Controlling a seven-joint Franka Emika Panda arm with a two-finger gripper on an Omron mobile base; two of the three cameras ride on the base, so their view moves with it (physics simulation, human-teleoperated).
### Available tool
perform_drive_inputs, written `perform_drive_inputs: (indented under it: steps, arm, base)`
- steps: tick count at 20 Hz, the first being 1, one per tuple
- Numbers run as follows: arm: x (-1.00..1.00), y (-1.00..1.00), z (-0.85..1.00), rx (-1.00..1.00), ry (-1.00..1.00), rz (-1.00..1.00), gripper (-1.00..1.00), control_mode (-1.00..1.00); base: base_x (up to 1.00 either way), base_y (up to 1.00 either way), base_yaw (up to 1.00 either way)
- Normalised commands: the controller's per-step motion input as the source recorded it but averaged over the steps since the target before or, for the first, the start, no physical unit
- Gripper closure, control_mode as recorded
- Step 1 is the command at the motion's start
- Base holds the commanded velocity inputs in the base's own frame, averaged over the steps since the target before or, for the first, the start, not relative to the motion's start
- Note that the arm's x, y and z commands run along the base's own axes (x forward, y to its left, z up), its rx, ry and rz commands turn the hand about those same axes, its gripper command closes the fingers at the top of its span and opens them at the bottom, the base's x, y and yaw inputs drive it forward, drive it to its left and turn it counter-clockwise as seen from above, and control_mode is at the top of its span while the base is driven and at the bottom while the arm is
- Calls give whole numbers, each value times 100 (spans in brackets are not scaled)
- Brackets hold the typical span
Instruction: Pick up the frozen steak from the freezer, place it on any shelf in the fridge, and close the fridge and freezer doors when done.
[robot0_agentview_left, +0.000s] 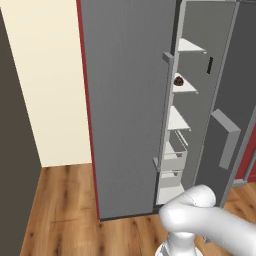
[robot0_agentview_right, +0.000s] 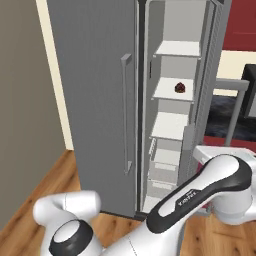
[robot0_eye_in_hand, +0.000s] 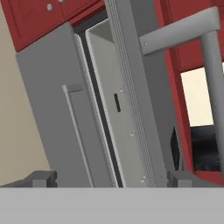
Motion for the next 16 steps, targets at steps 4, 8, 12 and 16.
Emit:
perform_drive_inputs:
  steps: [4, 8, 12, 16]
  arm:
    - [51, -9, -25, 0, -1, 0, -100, -100]
    - [44, -14, -33, 0, -7, 0, -100, -100]
    - [44, -50, -19, 0, -2, 2, -100, -100]
    - [30, -69, -7, 0, 0, 12, -100, -100]
  base:
    - [0, 0, 0]
    - [0, 0, 0]
    - [0, 0, 0]
    - [0, 0, 0]
